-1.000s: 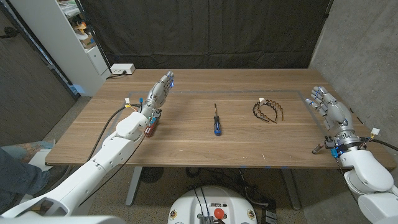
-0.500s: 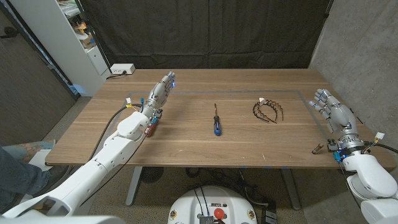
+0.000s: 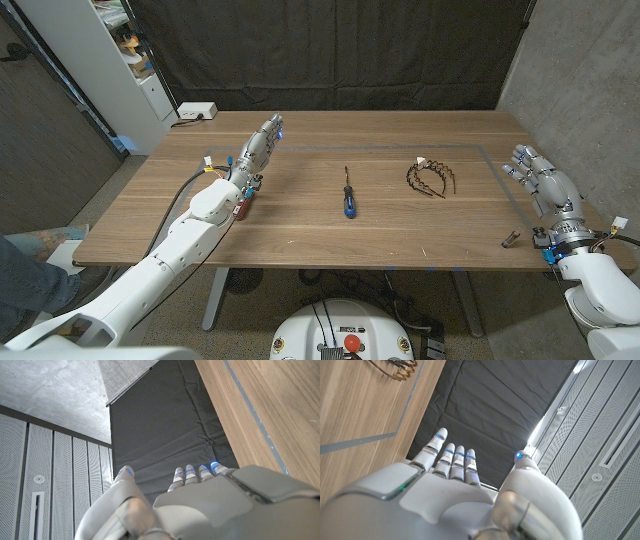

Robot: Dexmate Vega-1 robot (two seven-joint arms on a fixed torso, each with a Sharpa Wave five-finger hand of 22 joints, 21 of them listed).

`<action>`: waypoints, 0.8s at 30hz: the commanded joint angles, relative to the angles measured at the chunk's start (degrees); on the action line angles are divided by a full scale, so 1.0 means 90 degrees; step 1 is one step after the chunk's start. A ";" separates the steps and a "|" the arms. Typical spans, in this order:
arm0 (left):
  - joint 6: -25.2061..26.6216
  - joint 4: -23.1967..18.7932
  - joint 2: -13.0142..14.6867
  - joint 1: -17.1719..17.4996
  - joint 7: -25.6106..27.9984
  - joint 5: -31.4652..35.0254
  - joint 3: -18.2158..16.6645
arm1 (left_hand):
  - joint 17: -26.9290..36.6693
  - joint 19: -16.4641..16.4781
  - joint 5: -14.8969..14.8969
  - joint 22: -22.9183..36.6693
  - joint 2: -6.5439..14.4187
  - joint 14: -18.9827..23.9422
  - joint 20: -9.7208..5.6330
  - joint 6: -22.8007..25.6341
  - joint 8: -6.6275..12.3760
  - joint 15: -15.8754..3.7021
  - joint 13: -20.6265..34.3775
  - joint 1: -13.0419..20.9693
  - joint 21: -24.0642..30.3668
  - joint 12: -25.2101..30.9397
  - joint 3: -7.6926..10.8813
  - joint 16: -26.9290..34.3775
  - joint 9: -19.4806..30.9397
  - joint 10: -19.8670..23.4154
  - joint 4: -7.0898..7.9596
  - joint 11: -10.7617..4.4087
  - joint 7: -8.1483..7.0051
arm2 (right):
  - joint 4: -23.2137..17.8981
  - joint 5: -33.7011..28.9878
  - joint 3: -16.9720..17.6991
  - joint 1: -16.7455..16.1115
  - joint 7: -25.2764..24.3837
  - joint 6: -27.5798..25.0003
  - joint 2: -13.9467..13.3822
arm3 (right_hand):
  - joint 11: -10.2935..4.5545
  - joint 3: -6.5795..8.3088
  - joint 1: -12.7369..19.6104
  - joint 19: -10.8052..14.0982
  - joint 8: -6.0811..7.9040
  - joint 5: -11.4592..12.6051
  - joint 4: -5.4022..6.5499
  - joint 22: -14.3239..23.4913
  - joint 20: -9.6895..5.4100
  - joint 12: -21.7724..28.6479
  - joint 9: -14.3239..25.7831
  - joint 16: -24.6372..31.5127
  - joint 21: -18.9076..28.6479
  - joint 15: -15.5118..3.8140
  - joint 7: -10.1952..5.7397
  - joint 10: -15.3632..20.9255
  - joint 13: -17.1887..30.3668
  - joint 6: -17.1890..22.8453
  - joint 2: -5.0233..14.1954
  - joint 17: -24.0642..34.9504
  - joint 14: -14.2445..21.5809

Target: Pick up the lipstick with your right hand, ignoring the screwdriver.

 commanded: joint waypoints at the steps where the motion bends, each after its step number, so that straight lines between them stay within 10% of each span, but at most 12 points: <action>1: -0.0009 0.0098 -0.0049 -0.0116 -0.0057 0.0009 0.0032 | 0.0015 -0.0280 -0.0022 0.0036 0.0048 -0.0021 0.0028 -0.0025 -0.0004 -0.0020 0.0009 0.0037 0.0017 -0.0014 0.0008 0.0010 0.0019 0.0011 -0.0029 -0.0053 -0.0023 | -0.0009 -0.0100 0.0089 -0.0099 0.0037 0.0042 0.0155 | 0.0006 0.0023 0.0047 0.0034 0.0031 -0.0001 -0.0041 0.0032 -0.0007 0.0019 0.0002 0.0033 -0.0001 -0.0011 0.0001 0.0069 0.0000 0.0036 0.0010 0.0016 0.0067; 24: 0.0052 0.0203 -0.0086 -0.0316 -0.0105 0.0075 0.0101 | 0.0015 -0.0284 -0.0028 0.0036 0.0059 -0.0042 0.0038 -0.0032 -0.0009 -0.0005 0.0009 0.0049 0.0020 -0.0028 0.0006 0.0003 0.0018 -0.0026 -0.0054 -0.0036 -0.0025 | -0.0064 -0.0350 0.0178 -0.0318 -0.0168 0.0106 0.0462 | -0.0009 0.0016 0.0059 -0.0018 0.0048 -0.0017 -0.0064 0.0033 -0.0012 0.0008 0.0002 0.0001 -0.0022 -0.0017 -0.0030 0.0063 0.0001 0.0103 0.0010 0.0018 0.0000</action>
